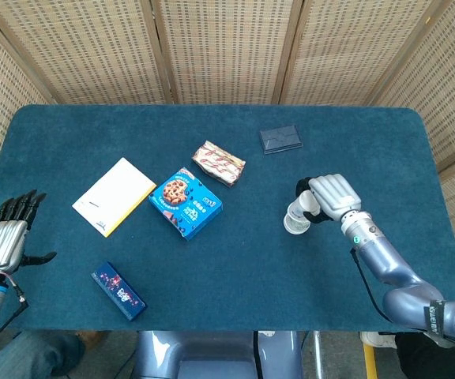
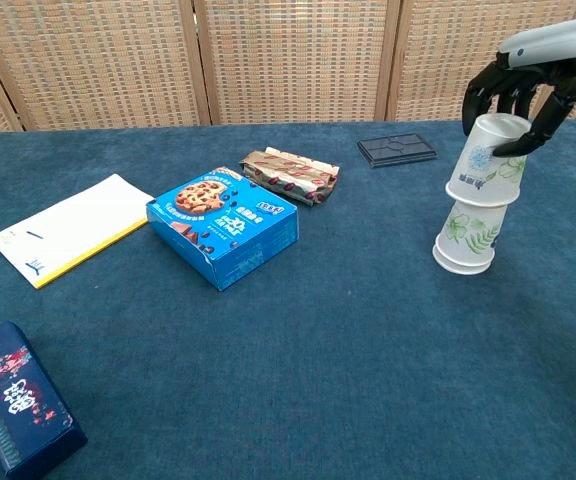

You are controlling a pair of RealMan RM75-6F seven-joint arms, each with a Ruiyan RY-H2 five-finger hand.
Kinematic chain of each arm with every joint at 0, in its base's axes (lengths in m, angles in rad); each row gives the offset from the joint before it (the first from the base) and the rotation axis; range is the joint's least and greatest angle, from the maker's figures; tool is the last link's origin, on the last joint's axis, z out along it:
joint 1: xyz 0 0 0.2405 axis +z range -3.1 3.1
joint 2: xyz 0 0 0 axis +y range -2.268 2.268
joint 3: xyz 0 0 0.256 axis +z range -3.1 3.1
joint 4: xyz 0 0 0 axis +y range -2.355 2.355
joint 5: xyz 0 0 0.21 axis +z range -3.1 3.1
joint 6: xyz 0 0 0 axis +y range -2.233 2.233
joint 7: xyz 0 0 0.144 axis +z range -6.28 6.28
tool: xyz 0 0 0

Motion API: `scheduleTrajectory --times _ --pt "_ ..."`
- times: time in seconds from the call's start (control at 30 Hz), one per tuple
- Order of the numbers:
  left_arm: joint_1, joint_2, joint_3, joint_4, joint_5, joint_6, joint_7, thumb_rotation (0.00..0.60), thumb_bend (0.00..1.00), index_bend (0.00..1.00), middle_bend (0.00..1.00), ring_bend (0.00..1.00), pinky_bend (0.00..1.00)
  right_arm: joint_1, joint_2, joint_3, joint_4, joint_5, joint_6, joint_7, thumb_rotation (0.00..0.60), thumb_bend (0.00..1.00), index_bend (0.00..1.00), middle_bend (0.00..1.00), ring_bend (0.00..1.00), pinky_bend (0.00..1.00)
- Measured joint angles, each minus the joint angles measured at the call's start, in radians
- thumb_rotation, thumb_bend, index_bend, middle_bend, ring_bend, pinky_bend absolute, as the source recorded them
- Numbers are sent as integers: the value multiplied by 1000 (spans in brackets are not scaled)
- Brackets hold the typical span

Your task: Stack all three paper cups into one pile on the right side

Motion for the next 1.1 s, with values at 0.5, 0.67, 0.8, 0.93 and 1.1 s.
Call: scheduleTrajectory --times 0.5,0.67,0.8,0.93,1.1 --pt "3 4 0 -3 12 -7 -10 600 0 0 0 0 0 42 12 -53 -1 48 -83 -20 600 0 6 0 0 0" --pt "6 6 2 -4 19 -5 -13 600 0 0 0 0 0 24 14 -58 -13 2 -30 -8 600 0 6 0 0 0" --pt "15 7 5 -2 39 12 -22 600 0 0 0 0 0 -25 28 -66 -27 -90 51 10 600 0 6 0 0 0" --pt "36 -4 15 20 101 60 -49 600 0 0 0 0 0 -116 46 -89 -37 -238 186 58 600 0 5 0 0 0" --pt "95 -33 46 85 206 161 -116 600 0 0 0 0 0 -268 56 -145 -21 -471 428 123 600 0 0 0 0 0"
